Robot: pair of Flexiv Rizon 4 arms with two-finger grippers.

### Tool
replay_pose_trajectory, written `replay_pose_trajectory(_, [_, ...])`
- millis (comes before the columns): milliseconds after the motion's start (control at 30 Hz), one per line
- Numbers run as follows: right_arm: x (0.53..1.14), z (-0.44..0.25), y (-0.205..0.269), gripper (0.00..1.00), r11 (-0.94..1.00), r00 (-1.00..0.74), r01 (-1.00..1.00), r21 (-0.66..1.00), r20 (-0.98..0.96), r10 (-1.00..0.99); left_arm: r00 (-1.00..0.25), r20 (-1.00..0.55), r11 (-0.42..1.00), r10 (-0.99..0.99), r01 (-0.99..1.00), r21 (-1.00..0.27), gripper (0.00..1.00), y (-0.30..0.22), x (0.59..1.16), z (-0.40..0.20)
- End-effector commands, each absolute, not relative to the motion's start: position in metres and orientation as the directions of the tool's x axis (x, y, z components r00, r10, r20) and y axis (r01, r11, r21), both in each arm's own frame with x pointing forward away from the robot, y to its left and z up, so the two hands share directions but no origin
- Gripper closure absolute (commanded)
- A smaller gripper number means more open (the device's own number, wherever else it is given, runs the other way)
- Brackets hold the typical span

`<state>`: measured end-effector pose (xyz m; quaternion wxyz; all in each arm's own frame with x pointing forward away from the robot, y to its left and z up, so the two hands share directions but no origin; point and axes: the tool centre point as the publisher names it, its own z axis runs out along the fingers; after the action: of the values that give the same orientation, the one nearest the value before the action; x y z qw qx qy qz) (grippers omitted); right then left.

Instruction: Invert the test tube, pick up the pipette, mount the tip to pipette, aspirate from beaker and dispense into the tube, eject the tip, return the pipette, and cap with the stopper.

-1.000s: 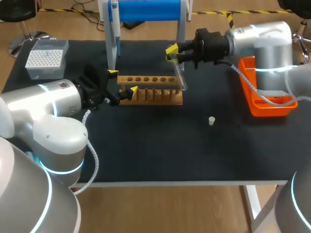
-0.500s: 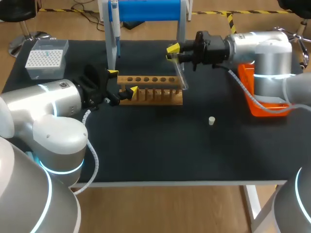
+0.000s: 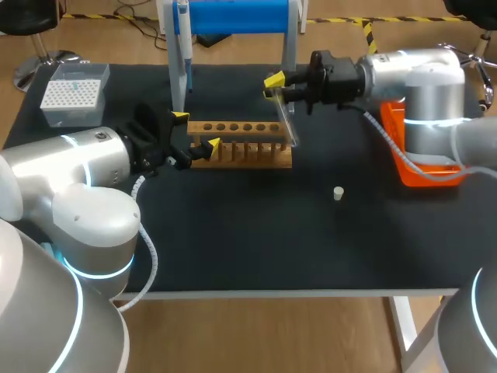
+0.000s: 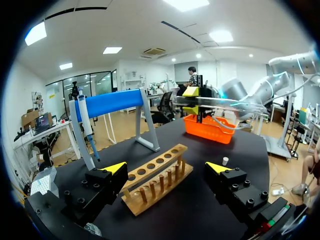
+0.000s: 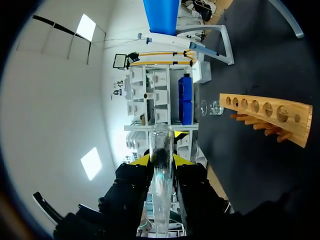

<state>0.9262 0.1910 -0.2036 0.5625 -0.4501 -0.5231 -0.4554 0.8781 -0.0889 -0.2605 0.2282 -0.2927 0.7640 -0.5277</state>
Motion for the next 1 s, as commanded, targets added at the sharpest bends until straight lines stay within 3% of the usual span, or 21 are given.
replay_pose_trajectory(33, [0.9252, -0.203, 0.1896, 1.0, 0.184, 0.039, 0.982, -0.032, 0.999, -0.03, -0.729, -0.036, 0.271, -0.683, -0.207, -0.94, 0.0, -0.0871, 0.8785, -0.2601])
replay_pose_trajectory(967, [0.9222, -0.2092, 0.189, 1.0, 0.183, 0.023, 0.983, -0.027, 1.0, 0.021, -0.729, -0.036, 0.271, -0.683, -0.207, -0.94, 0.0, -0.0871, 0.8785, -0.2601])
replay_pose_trajectory(1000, [0.9222, -0.2092, 0.189, 1.0, 0.183, 0.023, 0.983, -0.027, 1.0, 0.021, -0.736, -0.114, 0.275, -0.667, -0.101, -0.956, 0.0, -0.0889, 0.8763, -0.2548])
